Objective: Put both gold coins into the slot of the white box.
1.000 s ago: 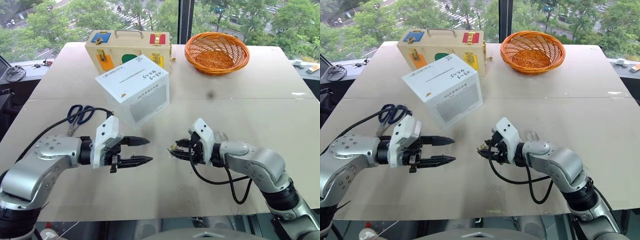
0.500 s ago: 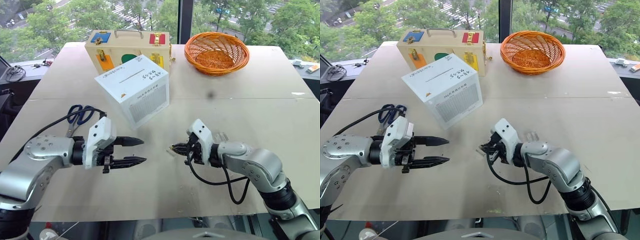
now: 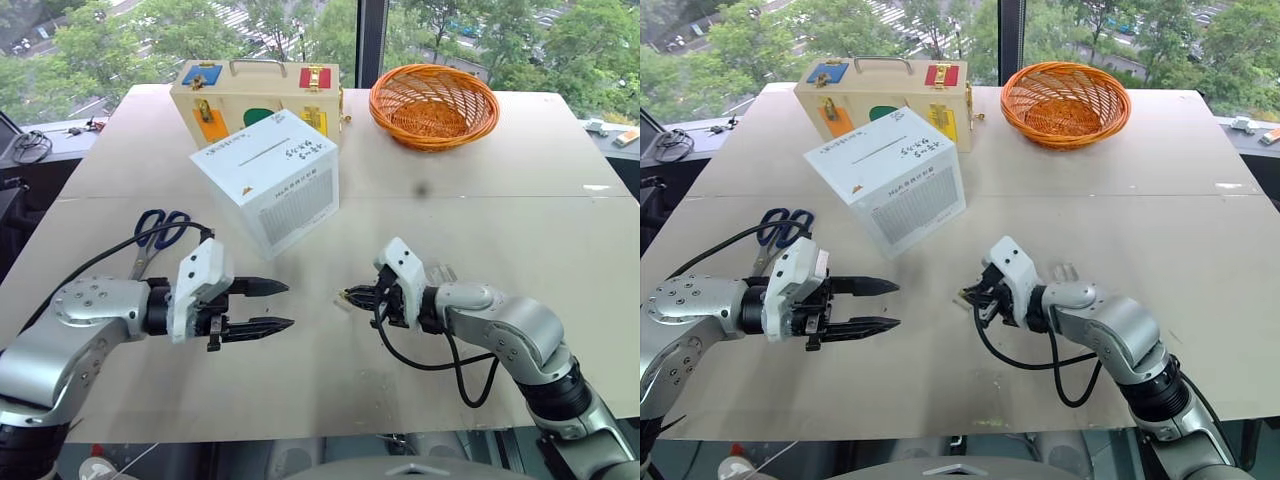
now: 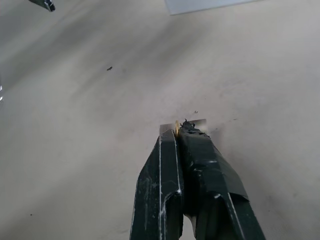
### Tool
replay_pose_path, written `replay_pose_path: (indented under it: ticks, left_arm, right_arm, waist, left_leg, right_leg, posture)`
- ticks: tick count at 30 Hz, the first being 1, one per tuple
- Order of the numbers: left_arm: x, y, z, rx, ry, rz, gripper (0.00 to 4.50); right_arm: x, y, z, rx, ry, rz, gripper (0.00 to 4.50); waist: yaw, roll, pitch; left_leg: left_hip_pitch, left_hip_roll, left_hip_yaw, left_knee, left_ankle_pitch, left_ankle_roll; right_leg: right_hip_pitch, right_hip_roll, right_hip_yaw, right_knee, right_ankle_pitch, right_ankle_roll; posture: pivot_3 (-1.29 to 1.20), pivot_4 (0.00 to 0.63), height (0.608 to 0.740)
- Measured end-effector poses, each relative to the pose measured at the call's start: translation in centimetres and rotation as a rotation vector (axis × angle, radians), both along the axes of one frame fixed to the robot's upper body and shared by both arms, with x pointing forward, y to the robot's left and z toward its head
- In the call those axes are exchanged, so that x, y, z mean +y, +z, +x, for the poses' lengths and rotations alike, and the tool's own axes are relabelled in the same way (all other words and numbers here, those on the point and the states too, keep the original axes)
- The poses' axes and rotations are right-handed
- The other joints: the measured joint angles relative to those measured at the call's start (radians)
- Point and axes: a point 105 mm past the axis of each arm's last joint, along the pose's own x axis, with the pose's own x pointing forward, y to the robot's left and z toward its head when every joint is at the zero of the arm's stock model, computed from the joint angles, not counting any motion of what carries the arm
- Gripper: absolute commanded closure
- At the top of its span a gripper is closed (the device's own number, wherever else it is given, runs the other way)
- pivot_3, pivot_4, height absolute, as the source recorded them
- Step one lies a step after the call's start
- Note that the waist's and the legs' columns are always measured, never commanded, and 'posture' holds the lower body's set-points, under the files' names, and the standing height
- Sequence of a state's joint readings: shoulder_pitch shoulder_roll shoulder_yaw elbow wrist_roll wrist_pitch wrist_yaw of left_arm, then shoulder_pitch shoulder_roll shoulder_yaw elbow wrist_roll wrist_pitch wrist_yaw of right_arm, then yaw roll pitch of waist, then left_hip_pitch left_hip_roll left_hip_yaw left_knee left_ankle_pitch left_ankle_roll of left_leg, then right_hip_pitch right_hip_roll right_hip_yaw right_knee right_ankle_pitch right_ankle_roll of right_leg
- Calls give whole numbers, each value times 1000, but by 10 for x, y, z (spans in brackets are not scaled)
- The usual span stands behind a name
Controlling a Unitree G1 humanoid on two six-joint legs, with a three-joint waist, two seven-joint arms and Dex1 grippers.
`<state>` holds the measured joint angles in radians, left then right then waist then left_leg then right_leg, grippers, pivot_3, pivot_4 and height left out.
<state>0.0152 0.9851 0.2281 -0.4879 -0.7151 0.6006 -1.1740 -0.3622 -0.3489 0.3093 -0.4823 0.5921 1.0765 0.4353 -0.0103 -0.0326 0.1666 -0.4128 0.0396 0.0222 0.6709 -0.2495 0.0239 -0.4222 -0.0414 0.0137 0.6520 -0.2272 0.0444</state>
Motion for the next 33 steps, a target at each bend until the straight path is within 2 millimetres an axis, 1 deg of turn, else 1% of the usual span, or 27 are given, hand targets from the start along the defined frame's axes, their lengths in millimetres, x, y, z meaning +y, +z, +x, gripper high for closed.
replay_pose_path:
  ticks: [2,6,9,10,14,18,22,33]
  left_arm:
    - [-2,3,0,29,0,-29,1781]
    - [-10,14,2,76,-9,-99,1781]
    - [-22,30,8,76,-40,-166,2576]
    - [-28,36,10,66,-60,-189,2997]
    - [-45,40,13,81,-112,-243,2997]
    - [-49,37,19,107,-124,-274,2997]
    - [-51,34,27,119,-134,-304,2997]
    - [-53,40,28,115,-196,-347,2997]
  right_arm:
    - [-5,7,2,-13,-10,37,4455]
    - [-15,31,-2,-34,10,156,4455]
    - [-24,50,-7,-59,30,223,4500]
    - [-27,60,-9,-81,43,244,4500]
    - [-32,87,-19,-156,96,279,4500]
    - [-29,101,-26,-184,144,294,4500]
    - [-28,107,-30,-192,168,294,4500]
    - [-28,109,-33,-194,179,280,4500]
  waist:
    - [-1,0,0]
    - [-2,0,0]
    - [2,1,0]
    - [2,0,0]
    - [-6,0,0]
    - [-6,1,1]
    - [-2,1,1]
    - [-3,1,1]
  left_leg:
    - [0,0,0,0,0,0]
    - [0,0,0,0,0,0]
    - [0,0,-1,0,0,0]
    - [0,-1,-1,0,0,0]
    - [0,-1,0,0,0,0]
    - [1,0,-1,-1,0,0]
    - [0,0,-1,-1,0,0]
    - [-1,0,0,-1,0,0]
  right_leg:
    - [0,0,0,0,0,0]
    - [0,0,0,0,1,2]
    - [0,0,-1,0,2,3]
    - [1,0,-1,0,2,4]
    - [1,0,1,0,2,4]
    - [0,2,0,0,2,4]
    - [0,2,-1,0,2,4]
    - [0,1,0,-2,2,4]
  posture:
    - [0,150,740]
    - [0,150,740]
    - [0,150,740]
    - [0,150,740]
    - [0,150,740]
    - [0,150,740]
    - [0,150,740]
    - [0,150,740]
